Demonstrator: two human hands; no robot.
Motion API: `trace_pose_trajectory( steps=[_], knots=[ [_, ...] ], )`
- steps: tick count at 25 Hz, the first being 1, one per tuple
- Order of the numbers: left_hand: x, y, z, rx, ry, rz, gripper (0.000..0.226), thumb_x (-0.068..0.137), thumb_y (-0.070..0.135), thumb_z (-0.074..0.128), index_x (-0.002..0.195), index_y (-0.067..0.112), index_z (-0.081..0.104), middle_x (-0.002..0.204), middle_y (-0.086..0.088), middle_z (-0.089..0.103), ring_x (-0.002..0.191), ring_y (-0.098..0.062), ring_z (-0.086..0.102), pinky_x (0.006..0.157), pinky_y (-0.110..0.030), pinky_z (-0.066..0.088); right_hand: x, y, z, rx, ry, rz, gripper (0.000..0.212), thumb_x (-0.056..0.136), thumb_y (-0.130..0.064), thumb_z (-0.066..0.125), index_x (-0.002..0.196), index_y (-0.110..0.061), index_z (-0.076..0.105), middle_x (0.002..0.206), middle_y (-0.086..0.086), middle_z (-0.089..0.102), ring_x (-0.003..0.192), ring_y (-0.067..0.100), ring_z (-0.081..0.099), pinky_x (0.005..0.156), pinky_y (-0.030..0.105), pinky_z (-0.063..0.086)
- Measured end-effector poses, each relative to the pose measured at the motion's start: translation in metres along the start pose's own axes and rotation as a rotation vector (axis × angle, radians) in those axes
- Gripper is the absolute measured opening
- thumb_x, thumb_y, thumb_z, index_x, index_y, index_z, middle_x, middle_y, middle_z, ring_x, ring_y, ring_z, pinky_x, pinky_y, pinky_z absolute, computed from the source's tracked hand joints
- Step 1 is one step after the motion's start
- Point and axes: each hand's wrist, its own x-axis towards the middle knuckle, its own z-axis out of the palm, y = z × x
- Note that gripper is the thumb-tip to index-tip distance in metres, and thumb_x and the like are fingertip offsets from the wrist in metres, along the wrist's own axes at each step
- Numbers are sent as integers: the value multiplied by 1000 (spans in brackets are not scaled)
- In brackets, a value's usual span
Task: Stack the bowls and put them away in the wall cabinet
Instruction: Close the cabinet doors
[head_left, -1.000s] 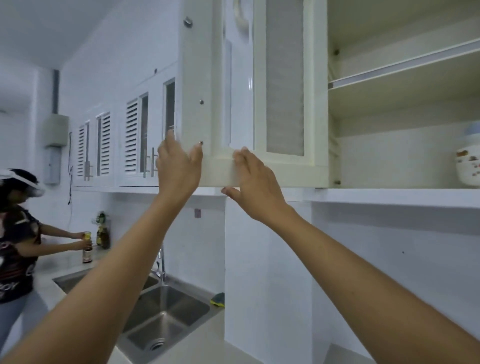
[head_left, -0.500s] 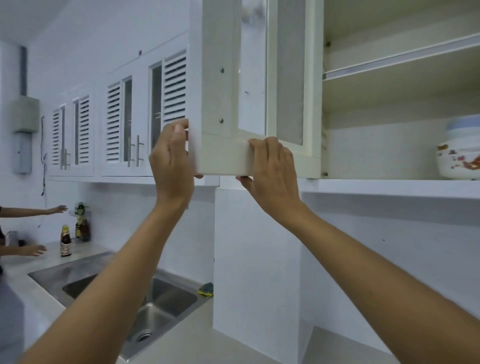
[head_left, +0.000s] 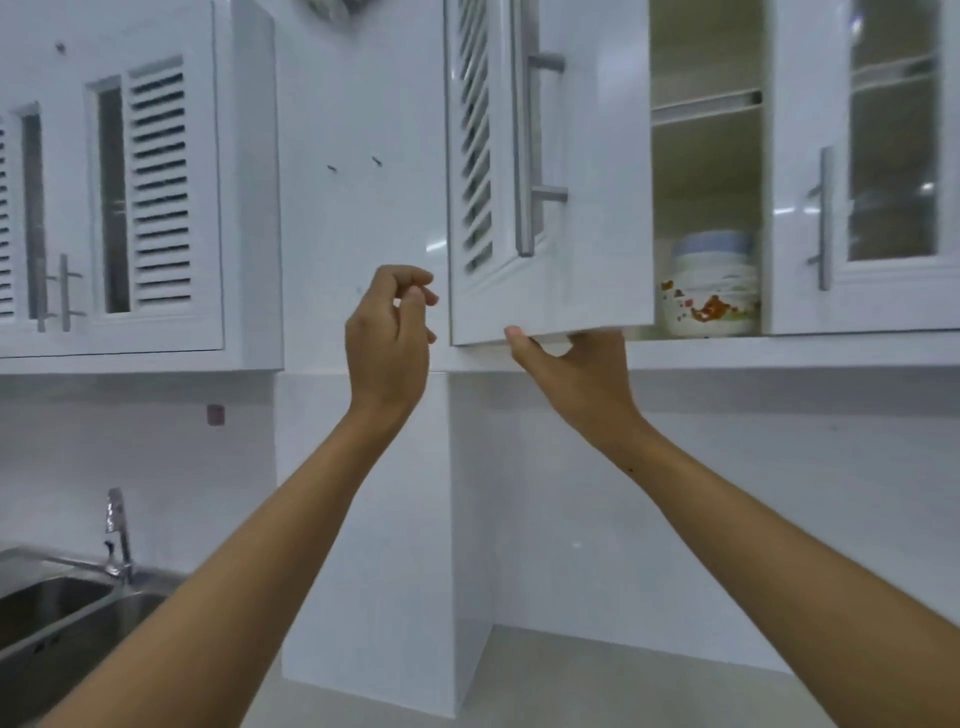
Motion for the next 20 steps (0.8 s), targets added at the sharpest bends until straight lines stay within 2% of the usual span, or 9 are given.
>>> trace_pose_trajectory(
  steps=[1, 3, 5, 6, 8, 12, 14, 16, 20],
  knots=[
    [-4, 2, 19, 10, -49, -5, 26, 96, 11, 38, 109, 12, 61, 97, 0, 67, 77, -21, 67, 61, -23, 50, 0, 4, -17, 26, 0, 40, 14, 78, -20, 73, 78, -33, 70, 80, -19, 73, 85, -3, 68, 74, 6, 48],
    [-14, 8, 62, 42, -176, 16, 34, 97, 12, 39, 123, 14, 60, 116, 0, 67, 100, -19, 65, 82, -28, 53, 1, 14, -56, 99, 22, 121, 19, 81, -15, 72, 82, -34, 70, 83, -19, 73, 89, 3, 69, 81, 18, 54],
    [-26, 11, 102, 106, -315, 84, 41, 97, 12, 41, 136, 16, 53, 138, -2, 57, 123, -18, 54, 105, -34, 44, 1, 30, -90, 245, 76, 225, 19, 86, -10, 68, 92, -27, 68, 88, -12, 73, 95, 15, 68, 88, 36, 57],
    [-33, 14, 126, 138, -367, 114, 45, 97, 12, 41, 141, 17, 48, 146, -4, 49, 133, -18, 46, 112, -36, 38, 2, 39, -111, 330, 112, 282, 17, 88, -8, 65, 97, -22, 67, 92, -7, 73, 99, 19, 67, 89, 39, 56],
    [-45, 17, 162, 236, -404, 124, 51, 97, 15, 39, 148, 20, 36, 159, -7, 30, 147, -20, 26, 120, -36, 22, 4, 53, -144, 443, 186, 380, 13, 92, -8, 60, 103, -14, 63, 101, 1, 70, 107, 24, 66, 90, 38, 54],
    [-69, 23, 222, 384, -452, 110, 62, 98, 19, 37, 155, 13, 12, 164, -14, 1, 151, -32, 0, 122, -39, 3, 13, 71, -196, 492, 293, 444, 24, 94, -5, 55, 117, -9, 59, 108, 4, 67, 107, 21, 64, 95, 34, 51],
    [-77, 27, 246, 495, -476, 63, 68, 97, 23, 36, 154, 7, 2, 163, -21, -7, 149, -41, -6, 122, -45, 1, 17, 79, -215, 351, 297, 431, 35, 94, 0, 50, 127, -11, 56, 115, -1, 65, 110, 15, 61, 99, 31, 48],
    [-83, 32, 265, 615, -492, 22, 74, 97, 28, 36, 153, 3, -3, 160, -27, -9, 148, -47, -6, 121, -50, 5, 17, 85, -229, 37, 193, 379, 45, 93, 1, 45, 133, -18, 53, 127, -8, 60, 120, 6, 54, 107, 27, 40],
    [-96, 33, 289, 669, -504, 16, 76, 96, 29, 38, 153, 5, -7, 161, -25, -13, 149, -43, -7, 121, -53, 7, 11, 103, -244, -697, -126, 74, 61, 93, 1, 37, 151, -14, 21, 160, -4, 18, 146, 9, 13, 116, 20, 10]
  ],
)
